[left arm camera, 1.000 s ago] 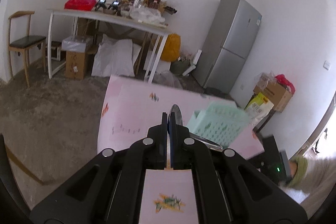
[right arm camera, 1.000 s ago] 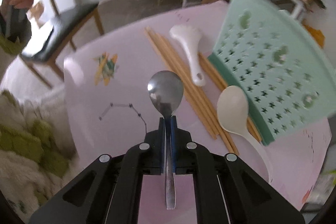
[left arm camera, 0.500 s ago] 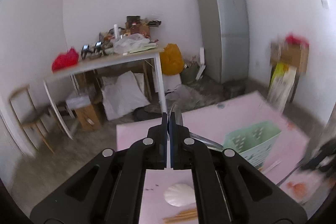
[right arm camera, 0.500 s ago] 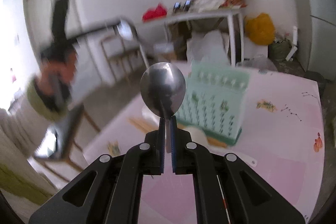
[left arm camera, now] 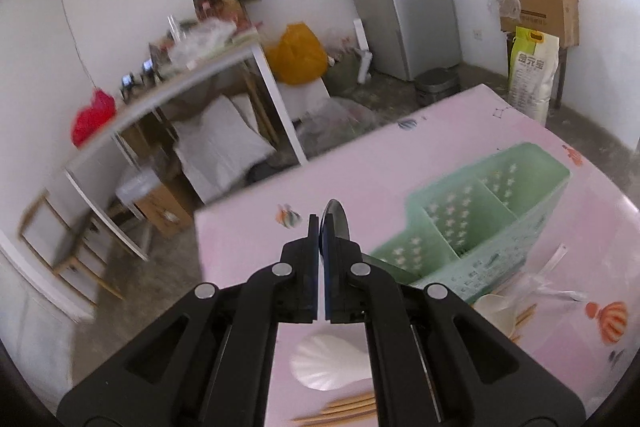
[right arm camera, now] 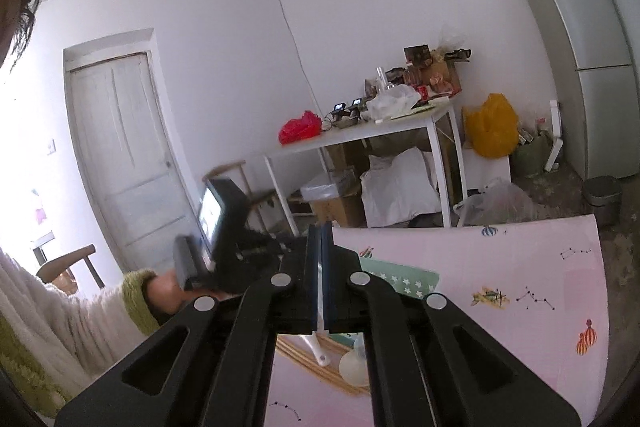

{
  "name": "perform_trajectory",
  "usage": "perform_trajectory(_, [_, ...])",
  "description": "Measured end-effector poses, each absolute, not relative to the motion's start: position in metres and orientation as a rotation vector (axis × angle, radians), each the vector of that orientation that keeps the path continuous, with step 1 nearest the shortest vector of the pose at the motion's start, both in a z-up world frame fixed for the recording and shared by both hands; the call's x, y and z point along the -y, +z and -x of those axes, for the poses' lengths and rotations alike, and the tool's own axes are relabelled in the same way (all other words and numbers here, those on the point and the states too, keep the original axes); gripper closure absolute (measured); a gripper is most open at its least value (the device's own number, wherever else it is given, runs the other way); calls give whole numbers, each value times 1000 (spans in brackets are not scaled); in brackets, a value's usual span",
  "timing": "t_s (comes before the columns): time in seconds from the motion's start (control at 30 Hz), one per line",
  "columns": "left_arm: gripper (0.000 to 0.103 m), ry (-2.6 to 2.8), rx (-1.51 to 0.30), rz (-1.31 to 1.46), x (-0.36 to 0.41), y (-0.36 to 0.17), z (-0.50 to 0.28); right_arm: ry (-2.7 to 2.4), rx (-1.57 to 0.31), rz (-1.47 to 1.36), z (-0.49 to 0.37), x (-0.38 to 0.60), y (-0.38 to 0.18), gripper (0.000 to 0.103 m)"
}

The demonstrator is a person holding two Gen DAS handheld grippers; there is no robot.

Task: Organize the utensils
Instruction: 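Lower the left tool's spoon into the green holder and open while right carries its spoon, then lower the spoon in the right tool into the green holder and open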

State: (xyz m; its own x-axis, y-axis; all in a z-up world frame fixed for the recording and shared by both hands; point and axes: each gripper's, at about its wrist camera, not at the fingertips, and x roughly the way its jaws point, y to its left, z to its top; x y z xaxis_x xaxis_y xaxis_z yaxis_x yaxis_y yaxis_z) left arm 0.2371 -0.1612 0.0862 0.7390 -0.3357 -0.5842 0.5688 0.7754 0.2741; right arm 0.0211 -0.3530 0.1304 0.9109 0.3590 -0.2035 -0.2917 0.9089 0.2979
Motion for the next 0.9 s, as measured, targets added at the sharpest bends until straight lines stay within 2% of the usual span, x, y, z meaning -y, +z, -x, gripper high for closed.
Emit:
perform_trajectory(0.27, [100,-512,-557,-439,162,74,-245,320,-390,-277,-28,355,107,101])
perform_trajectory(0.37, [85,-538,-591,-404,159,71,-250,340,-487,-283,-30,348,84,99])
perform_trajectory(0.4, [76,-540,-592,-394,160,71,-250,340,-531,-269,-33,342,74,98])
perform_trajectory(0.43, [69,-544,-590,-378,158,72,-250,348,-562,-259,-34,337,67,92])
perform_trajectory(0.47, [65,-548,-586,-364,156,74,-250,356,-594,-252,-37,331,58,78])
perform_trajectory(0.53, [50,-555,-568,-325,151,79,-246,369,-654,-247,-45,322,36,61])
perform_trajectory(0.7, [40,-519,-516,-249,126,93,-231,368,-757,-217,-69,306,-1,61])
perform_trajectory(0.9, [38,-474,-513,-159,82,98,-211,339,-855,-117,-97,289,-35,60])
